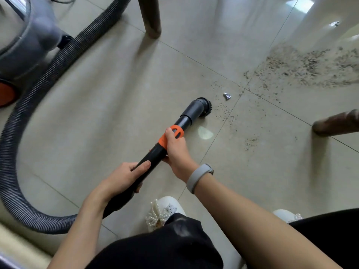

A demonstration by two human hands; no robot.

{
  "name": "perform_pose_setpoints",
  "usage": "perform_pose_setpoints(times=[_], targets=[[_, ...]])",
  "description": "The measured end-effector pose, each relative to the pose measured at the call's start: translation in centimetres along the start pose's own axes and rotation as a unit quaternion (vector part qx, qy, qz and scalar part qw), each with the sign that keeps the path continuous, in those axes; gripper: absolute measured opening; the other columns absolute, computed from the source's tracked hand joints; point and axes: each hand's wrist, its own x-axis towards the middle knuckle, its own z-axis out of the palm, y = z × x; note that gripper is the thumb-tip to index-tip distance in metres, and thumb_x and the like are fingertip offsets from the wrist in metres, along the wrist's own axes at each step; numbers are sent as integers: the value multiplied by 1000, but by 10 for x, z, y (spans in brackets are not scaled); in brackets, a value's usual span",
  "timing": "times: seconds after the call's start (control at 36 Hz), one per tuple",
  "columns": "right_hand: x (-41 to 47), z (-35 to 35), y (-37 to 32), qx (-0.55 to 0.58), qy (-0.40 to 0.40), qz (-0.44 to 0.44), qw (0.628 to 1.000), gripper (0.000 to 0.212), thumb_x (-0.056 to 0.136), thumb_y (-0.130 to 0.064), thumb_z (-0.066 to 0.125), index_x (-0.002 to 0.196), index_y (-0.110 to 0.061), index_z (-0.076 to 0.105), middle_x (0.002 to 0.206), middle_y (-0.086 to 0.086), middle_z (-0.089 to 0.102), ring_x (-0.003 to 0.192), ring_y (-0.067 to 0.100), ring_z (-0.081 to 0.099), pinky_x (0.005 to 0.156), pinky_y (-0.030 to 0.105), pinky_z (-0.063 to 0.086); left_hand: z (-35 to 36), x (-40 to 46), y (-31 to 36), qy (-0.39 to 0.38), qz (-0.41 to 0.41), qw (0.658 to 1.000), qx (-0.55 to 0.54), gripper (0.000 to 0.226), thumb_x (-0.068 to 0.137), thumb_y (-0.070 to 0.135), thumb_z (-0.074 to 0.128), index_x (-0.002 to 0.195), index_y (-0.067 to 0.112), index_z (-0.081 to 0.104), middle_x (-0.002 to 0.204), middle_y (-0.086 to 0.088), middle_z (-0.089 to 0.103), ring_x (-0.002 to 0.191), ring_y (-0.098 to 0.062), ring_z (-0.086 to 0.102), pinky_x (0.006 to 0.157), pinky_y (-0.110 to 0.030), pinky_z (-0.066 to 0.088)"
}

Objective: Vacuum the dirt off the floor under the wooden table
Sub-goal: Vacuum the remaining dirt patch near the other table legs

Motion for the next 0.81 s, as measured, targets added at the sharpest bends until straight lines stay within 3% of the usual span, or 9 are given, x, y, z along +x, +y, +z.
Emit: perform_pose_setpoints(times=[0.06, 0.17, 0.22, 0.42, 0.64, 0.81], targets=[[5, 2, -16, -16, 3, -14, 1000, 22, 93, -36, 50, 84, -16, 46, 88, 11, 57, 101, 41, 64, 88, 54, 53, 2, 9, 8, 17, 12, 1000, -7, 84, 44, 94, 53, 62, 13, 47, 50, -11, 57, 49, -25, 54, 56, -34, 42], [20, 0, -57, -45, 2, -38, 998, 23, 96, -31, 48, 77, -18, 47, 78, 4, 54, 85, 28, 61, 85, 46, 52, 9, 29, 35, 55, 34, 998, -10, 60, 79, 69, 49, 61, 12, 50, 50, -12, 59, 42, -23, 52, 56, -33, 43], [27, 1, -77, -60, 2, -49, 997, 23, 96, -30, 47, 77, -16, 48, 78, 4, 55, 83, 26, 59, 85, 46, 52, 10, 40, 51, 65, 36, 997, -16, 58, 87, 63, 48, 63, 11, 51, 51, -13, 60, 45, -23, 54, 57, -34, 45], [40, 2, -121, -70, 5, -53, 996, 21, 95, -32, 46, 82, -16, 44, 86, 7, 55, 105, 37, 62, 90, 49, 52, 9, 63, 94, 60, 34, 997, -23, 57, 87, 65, 44, 68, 11, 50, 53, -12, 60, 50, -24, 56, 60, -35, 47], [39, -10, -109, -32, 30, -41, 998, 23, 94, -36, 48, 83, -17, 43, 109, 17, 59, 105, 38, 62, 88, 52, 53, 10, 52, 102, 30, 26, 999, 31, 54, 90, 61, 43, 71, 11, 49, 54, -13, 59, 44, -21, 53, 53, -28, 44], [35, -21, -94, -13, 38, -33, 999, 24, 95, -38, 47, 83, -17, 44, 110, 18, 60, 104, 37, 63, 88, 52, 53, 14, 42, 98, 11, 13, 999, 51, 53, 90, 61, 43, 72, 11, 48, 52, -10, 59, 42, -21, 52, 49, -25, 43]])
